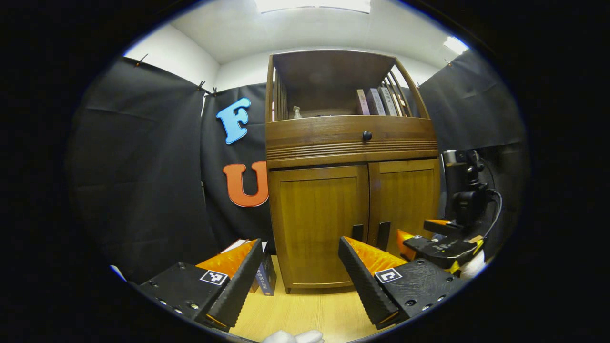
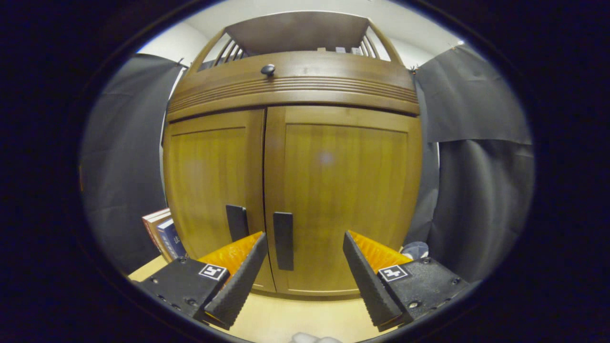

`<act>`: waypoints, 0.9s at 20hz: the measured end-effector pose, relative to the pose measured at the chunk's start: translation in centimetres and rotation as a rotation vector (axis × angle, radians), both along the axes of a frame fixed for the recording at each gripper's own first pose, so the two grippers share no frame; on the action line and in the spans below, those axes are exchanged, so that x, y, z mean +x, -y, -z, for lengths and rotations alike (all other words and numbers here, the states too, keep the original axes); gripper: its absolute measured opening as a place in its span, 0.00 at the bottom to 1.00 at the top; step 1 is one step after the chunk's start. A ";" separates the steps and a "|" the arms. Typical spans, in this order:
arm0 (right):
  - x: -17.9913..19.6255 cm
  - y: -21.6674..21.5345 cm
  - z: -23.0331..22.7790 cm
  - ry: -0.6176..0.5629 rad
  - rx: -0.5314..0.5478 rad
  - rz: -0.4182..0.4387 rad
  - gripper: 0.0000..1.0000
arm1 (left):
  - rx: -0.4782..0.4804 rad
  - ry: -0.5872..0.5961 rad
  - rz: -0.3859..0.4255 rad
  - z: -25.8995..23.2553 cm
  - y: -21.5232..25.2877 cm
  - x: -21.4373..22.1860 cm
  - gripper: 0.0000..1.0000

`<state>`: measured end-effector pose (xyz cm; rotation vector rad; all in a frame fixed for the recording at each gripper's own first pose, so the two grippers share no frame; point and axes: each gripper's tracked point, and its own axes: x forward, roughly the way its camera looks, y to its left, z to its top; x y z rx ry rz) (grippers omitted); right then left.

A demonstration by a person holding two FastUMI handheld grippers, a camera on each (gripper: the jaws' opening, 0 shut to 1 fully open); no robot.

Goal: Open the right door of the double-door shoe cabinet with the right hand, and open the left door with the left hand.

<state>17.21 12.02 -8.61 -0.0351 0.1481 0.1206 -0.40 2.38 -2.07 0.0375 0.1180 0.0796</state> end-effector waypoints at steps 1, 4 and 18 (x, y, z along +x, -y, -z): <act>0.7 -0.6 0.2 -0.009 0.004 -0.009 1.00 | 0.002 -0.001 -0.013 0.0 -0.3 -0.1 0.96; 2.9 -1.3 0.8 -0.033 0.013 -0.017 1.00 | -0.006 -0.014 -0.045 0.2 -0.9 -0.4 0.96; 7.6 -3.7 5.4 -0.148 0.026 0.000 0.37 | 0.010 -0.044 -0.101 1.1 -1.9 -1.0 0.96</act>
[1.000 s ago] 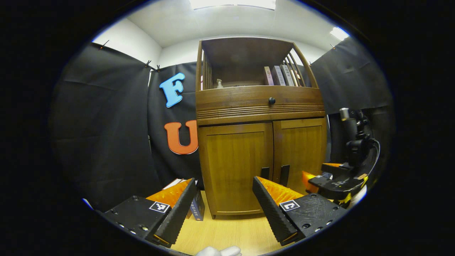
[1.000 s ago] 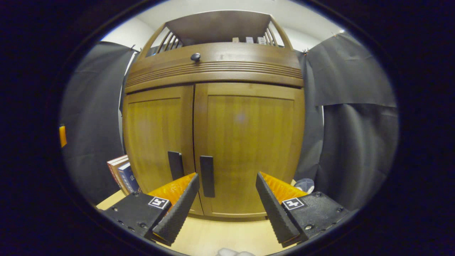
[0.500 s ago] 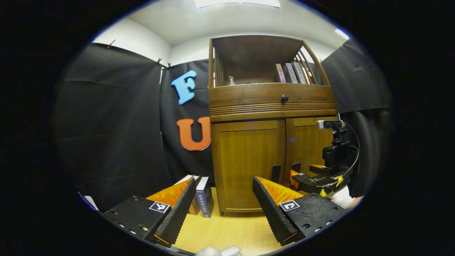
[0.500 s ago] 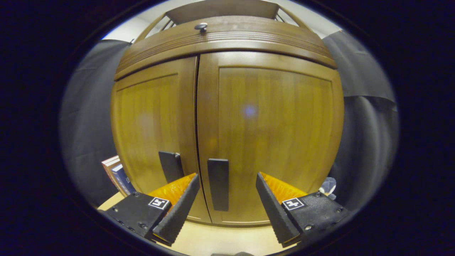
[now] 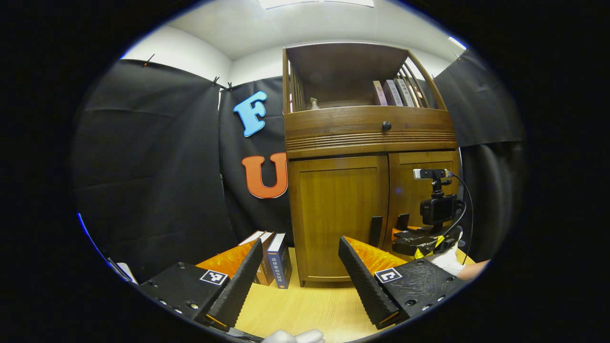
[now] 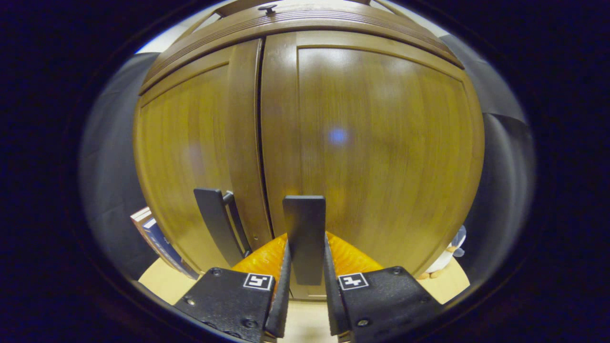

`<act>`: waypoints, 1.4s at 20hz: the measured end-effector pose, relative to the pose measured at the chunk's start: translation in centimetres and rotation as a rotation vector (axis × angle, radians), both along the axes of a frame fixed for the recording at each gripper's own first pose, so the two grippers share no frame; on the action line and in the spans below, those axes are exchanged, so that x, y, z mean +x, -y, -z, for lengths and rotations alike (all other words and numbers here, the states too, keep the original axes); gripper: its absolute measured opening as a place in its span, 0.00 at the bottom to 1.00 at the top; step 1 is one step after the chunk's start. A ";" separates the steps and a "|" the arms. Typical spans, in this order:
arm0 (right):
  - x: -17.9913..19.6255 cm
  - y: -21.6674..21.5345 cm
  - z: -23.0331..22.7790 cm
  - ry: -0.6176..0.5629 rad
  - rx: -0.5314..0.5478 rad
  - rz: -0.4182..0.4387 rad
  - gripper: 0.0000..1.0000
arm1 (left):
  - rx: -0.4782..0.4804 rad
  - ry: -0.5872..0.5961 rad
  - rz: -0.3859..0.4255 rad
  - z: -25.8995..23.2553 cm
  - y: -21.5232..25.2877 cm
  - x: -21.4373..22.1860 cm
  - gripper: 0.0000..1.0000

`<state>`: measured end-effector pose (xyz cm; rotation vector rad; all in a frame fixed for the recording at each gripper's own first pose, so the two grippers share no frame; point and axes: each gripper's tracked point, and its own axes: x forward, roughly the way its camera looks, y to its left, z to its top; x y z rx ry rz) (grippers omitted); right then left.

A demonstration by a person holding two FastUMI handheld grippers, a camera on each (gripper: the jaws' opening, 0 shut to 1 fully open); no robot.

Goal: Open the right door of the double-door shoe cabinet with the right hand, and open the left door with the left hand.

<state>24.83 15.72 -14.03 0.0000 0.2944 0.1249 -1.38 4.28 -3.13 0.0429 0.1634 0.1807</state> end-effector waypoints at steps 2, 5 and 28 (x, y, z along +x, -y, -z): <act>0.2 -0.2 0.1 0.004 0.002 -0.013 0.35 | -0.002 0.000 0.003 0.0 0.0 -0.2 1.00; 0.1 -0.5 0.1 -0.008 0.013 -0.051 0.34 | -0.002 0.001 0.006 0.3 -0.2 -0.7 0.96; 0.3 -0.7 0.1 -0.025 -0.014 -0.099 0.32 | -0.032 0.026 0.111 1.2 1.1 -3.1 0.96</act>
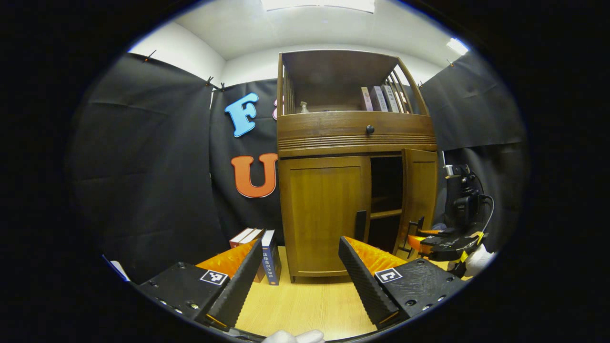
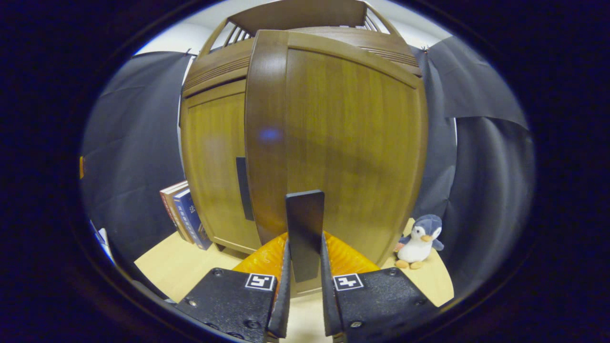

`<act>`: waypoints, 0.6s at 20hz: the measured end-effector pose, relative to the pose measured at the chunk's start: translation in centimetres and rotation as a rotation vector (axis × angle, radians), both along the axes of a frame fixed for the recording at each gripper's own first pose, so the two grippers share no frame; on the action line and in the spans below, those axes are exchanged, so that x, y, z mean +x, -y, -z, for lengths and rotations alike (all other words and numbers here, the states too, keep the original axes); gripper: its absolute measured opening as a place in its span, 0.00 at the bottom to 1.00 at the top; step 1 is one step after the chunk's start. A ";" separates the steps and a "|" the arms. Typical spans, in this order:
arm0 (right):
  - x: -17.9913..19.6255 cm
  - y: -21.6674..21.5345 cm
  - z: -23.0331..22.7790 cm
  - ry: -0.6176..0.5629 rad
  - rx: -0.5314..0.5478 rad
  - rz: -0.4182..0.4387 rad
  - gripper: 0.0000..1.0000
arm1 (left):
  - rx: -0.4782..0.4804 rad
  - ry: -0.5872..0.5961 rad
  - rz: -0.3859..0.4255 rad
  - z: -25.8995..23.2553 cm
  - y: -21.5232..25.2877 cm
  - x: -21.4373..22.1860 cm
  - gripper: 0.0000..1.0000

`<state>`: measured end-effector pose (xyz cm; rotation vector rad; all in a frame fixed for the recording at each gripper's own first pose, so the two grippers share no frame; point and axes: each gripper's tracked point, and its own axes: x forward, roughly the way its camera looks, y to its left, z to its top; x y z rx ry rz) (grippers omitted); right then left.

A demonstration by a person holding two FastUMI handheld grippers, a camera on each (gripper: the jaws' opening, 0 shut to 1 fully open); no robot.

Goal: Open the right door of the double-door shoe cabinet with the right hand, and open the left door with the left hand.

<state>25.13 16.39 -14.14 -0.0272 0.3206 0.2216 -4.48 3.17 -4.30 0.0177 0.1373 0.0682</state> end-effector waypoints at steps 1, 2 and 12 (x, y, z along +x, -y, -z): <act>0.0 0.0 0.0 0.001 -0.003 0.008 0.32 | -0.002 0.000 0.007 0.1 0.2 0.0 0.96; 0.2 0.1 -0.1 0.002 -0.008 0.016 0.32 | -0.006 -0.002 0.015 0.2 0.5 0.0 0.96; -0.2 1.0 0.1 0.005 -0.005 0.118 0.28 | -0.003 -0.019 0.113 1.0 3.4 -0.2 0.96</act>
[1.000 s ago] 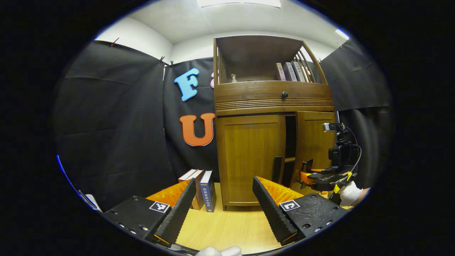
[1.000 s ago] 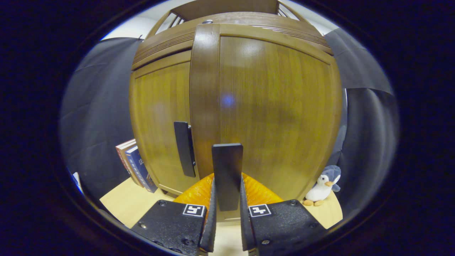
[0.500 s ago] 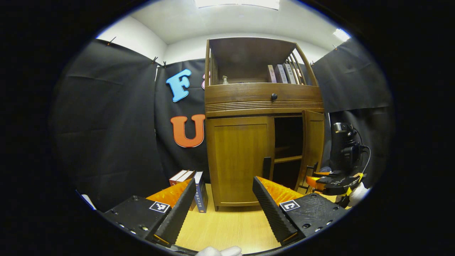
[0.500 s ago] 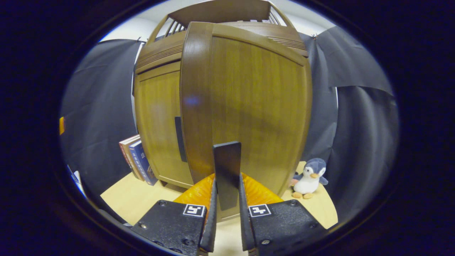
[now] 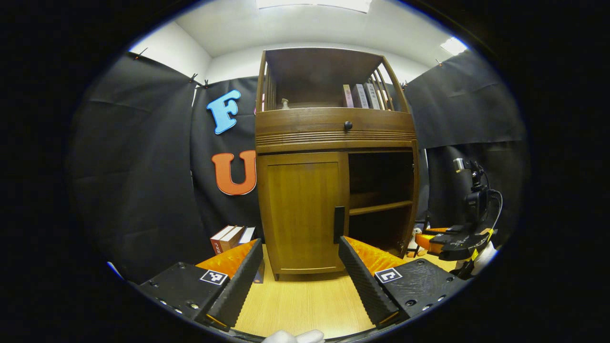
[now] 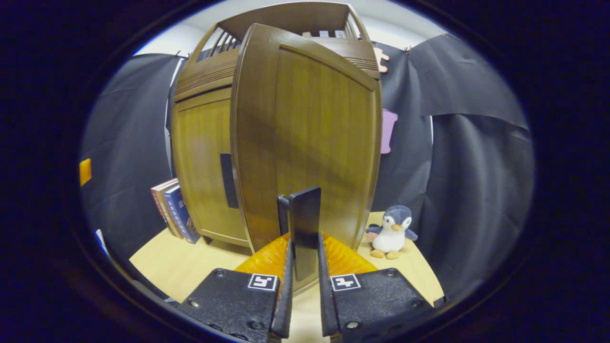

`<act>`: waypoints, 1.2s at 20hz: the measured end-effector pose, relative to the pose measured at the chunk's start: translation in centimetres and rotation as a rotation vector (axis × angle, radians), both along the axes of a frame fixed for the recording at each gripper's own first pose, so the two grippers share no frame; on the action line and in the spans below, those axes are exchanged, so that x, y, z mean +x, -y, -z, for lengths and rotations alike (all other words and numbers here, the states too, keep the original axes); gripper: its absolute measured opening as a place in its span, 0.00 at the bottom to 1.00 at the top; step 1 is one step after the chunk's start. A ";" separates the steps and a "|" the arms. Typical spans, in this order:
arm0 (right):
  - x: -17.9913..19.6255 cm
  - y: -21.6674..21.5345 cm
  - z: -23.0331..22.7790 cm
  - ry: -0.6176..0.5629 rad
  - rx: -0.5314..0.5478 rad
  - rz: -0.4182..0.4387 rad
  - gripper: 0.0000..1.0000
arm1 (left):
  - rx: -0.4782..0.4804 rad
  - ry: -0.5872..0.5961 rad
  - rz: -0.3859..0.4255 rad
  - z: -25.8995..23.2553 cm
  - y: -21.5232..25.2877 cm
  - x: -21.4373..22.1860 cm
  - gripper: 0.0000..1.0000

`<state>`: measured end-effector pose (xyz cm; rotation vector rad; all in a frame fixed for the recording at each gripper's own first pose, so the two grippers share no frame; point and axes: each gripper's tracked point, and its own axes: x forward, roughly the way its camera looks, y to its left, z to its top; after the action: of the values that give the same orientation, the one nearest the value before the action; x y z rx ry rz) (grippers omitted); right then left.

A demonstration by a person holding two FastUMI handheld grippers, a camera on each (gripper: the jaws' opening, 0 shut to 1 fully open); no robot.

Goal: Open the right door of the double-door shoe cabinet with the right hand, and open the left door with the left hand.

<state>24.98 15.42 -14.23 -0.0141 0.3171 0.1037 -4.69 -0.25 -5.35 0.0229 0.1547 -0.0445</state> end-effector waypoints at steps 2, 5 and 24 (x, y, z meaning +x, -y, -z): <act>-0.2 0.0 0.1 -0.011 0.021 0.019 0.27 | -0.004 -0.007 0.018 0.3 0.6 -0.1 0.96; -0.7 -1.0 -0.3 -0.034 0.096 0.042 0.24 | -0.014 -0.017 0.059 0.8 2.1 -0.1 0.96; -0.1 10.2 -0.7 -0.069 0.152 -0.005 0.04 | -0.076 0.010 0.061 -0.8 16.0 0.5 0.96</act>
<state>24.84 5.23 -13.56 0.1391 0.3776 0.1333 -4.19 -16.25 -4.58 -0.0481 0.1421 -0.1111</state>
